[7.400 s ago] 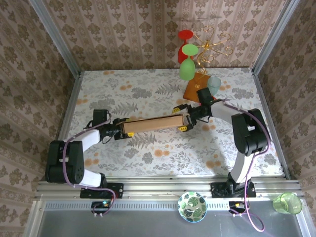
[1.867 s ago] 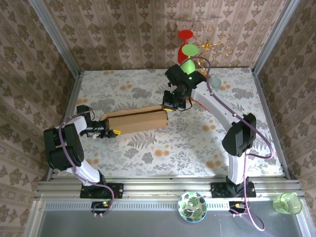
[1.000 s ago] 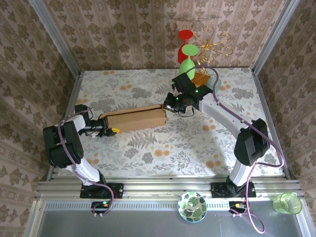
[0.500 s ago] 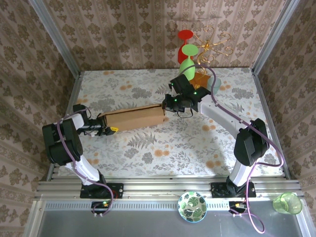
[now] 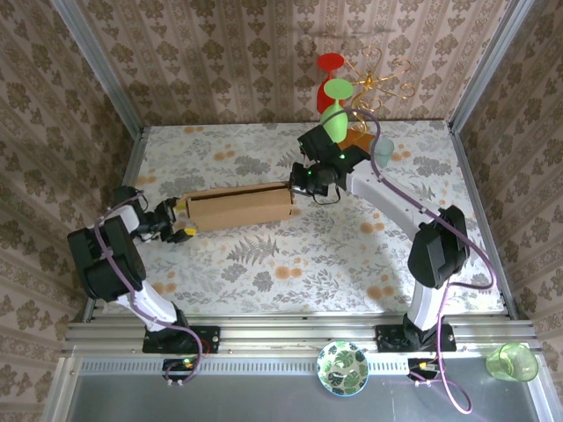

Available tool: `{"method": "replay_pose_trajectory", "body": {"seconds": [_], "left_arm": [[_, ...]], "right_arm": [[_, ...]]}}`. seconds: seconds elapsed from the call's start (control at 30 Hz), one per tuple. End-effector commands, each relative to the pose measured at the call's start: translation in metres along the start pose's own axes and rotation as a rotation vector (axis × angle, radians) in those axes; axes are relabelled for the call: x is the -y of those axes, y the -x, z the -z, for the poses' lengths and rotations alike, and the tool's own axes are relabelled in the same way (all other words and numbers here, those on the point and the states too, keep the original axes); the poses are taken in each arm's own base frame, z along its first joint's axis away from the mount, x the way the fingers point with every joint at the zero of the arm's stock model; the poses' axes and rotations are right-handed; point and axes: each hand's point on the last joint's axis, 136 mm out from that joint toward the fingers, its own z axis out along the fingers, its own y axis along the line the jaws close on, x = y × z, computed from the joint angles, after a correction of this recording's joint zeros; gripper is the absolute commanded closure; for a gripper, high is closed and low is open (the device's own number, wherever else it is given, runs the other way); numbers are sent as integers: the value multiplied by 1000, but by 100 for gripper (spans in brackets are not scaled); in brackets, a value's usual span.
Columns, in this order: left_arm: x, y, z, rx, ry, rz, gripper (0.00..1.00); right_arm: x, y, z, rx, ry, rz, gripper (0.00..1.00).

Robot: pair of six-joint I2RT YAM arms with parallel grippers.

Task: Fold the paper box

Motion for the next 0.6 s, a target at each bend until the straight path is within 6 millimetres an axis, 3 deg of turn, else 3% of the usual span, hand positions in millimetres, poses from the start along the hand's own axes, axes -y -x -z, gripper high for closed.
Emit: {"method": "replay_pose_trajectory", "body": {"seconds": [0.0,0.2,0.33,0.43,0.57], "left_arm": [[13,-2,9,46,-48,-71,22],[20,4,21,82,-110,-118,17],[32,12,40,148,-165,-164,28],[42,14,67,236,-184,-236,37],[71,-9,119,404,-127,-494,46]], "right_arm": [[49,-28,-22,-141,-218,-87,100],[38,-15,-28,-151,-224,-85,100],[36,-11,-31,-164,-239,-92,100],[33,-6,-34,-162,-236,-103,100],[31,-1,-37,-167,-240,-110,100]]}}
